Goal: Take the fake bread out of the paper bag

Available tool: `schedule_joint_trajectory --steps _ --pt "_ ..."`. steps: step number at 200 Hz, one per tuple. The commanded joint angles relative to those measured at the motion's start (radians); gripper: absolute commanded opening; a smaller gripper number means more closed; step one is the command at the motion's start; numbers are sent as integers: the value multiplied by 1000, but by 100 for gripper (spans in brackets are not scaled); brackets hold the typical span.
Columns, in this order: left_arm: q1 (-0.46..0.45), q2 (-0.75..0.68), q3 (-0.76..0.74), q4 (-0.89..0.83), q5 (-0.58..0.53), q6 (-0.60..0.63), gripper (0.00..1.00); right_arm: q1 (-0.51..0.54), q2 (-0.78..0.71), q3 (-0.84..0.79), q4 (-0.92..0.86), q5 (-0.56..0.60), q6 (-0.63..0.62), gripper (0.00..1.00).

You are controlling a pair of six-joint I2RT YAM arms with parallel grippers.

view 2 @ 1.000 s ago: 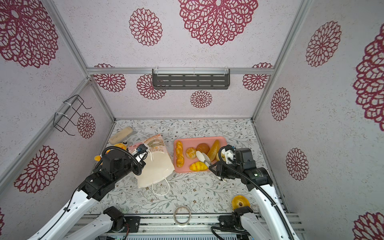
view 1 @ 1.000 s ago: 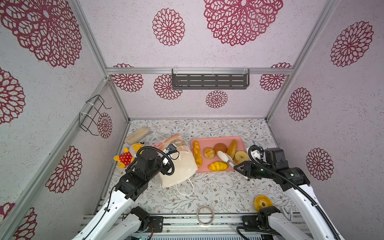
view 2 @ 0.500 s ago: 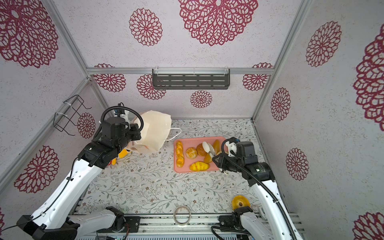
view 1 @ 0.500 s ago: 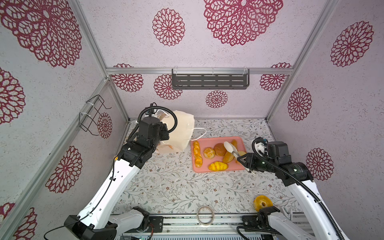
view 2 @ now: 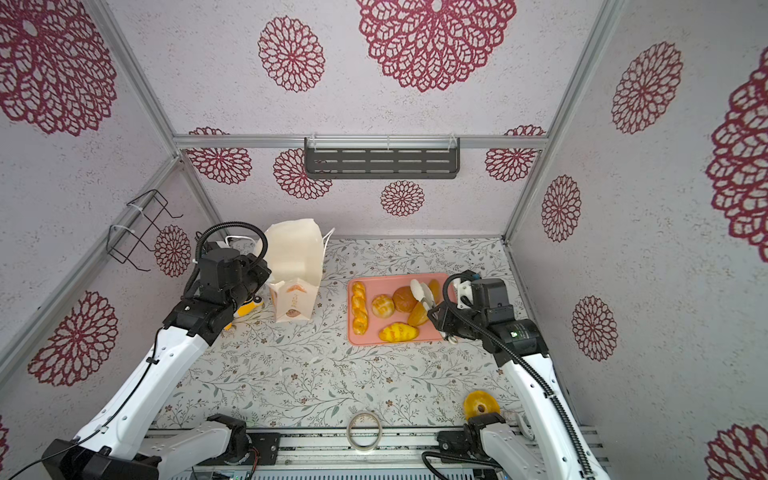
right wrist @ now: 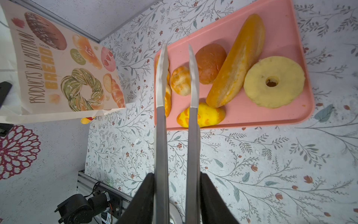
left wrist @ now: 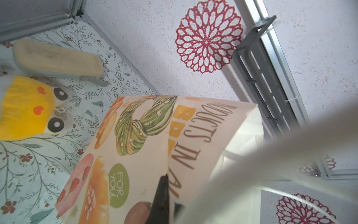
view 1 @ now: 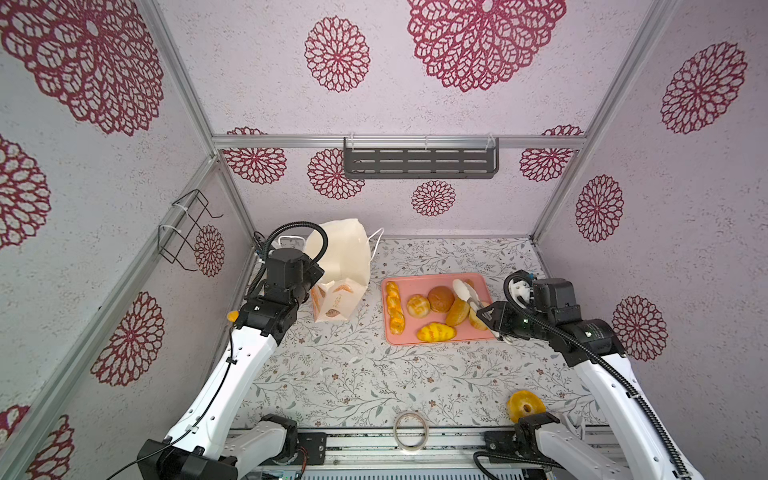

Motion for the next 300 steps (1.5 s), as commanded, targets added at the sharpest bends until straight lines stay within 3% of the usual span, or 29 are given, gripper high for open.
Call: schedule_joint_trajectory --steps 1,84,141,170,181,220,300 --pt "37 -9 -35 119 92 -97 0 -3 -20 -4 11 21 -11 38" --pt "104 16 -121 135 258 -123 0 -2 -43 -23 -19 43 -14 38" --pt "126 33 -127 88 270 -61 44 -3 -50 -26 -30 63 -13 38" --pt "143 24 -126 58 283 -44 78 -2 -49 -15 -38 104 -22 38" --pt "148 11 -124 39 283 -34 99 -3 -46 -12 -34 135 -23 38" --pt "156 -62 -124 -77 271 32 97 -17 21 14 -6 236 -58 38" --pt "159 -258 -218 -249 301 126 97 -32 103 36 38 232 -75 38"
